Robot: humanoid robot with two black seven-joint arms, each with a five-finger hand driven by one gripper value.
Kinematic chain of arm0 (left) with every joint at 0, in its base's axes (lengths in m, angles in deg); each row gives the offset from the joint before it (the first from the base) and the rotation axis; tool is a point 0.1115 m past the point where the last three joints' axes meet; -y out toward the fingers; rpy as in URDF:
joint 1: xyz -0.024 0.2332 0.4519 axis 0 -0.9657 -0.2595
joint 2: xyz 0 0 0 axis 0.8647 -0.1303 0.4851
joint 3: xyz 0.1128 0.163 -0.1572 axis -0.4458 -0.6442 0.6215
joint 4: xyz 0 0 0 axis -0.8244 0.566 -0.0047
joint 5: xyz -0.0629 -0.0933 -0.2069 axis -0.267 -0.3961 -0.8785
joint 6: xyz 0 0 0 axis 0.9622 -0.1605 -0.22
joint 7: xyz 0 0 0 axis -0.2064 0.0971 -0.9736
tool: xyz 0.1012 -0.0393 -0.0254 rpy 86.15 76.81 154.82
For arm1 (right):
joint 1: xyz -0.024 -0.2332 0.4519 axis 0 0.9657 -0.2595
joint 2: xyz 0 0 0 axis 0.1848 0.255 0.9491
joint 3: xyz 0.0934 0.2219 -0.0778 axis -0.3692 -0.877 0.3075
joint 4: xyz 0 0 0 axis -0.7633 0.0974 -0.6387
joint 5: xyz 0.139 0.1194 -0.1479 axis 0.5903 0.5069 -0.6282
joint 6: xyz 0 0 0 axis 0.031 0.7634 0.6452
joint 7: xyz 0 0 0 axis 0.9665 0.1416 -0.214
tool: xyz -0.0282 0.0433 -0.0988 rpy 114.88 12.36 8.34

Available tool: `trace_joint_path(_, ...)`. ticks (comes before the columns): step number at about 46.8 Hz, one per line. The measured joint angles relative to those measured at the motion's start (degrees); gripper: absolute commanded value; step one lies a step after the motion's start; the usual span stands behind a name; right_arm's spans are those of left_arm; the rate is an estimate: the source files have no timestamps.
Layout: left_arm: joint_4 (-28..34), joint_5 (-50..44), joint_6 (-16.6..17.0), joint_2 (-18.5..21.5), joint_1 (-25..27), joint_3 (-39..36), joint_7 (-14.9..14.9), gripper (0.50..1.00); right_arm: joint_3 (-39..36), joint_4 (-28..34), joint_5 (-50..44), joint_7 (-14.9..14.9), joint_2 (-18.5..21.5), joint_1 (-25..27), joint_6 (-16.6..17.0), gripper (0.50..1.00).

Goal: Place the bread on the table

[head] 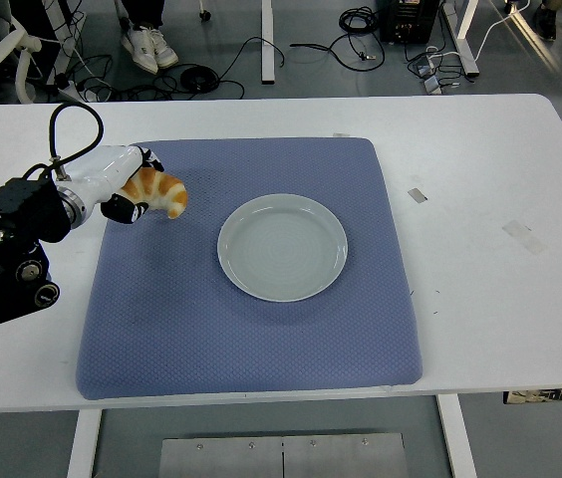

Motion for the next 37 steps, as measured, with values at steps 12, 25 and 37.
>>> trace_joint_path(12, -1.0, 1.6, 0.3, 0.1, -0.9, -0.1, -0.1, 0.546, 0.0, 0.0, 0.0, 0.0, 0.0, 0.0, 0.0, 1.000)
trace_joint_path(25, -1.0, 1.8, 0.3, 0.1, -1.0, -0.7, -0.1, 0.826, 0.0, 0.0, 0.0, 0.0, 0.0, 0.0, 0.0, 1.000)
trace_joint_path(37, -0.9, 1.4, 0.3, 0.0, -0.8, -0.4, -0.3, 0.978, 0.0, 0.0, 0.0, 0.0, 0.0, 0.0, 0.0, 1.000)
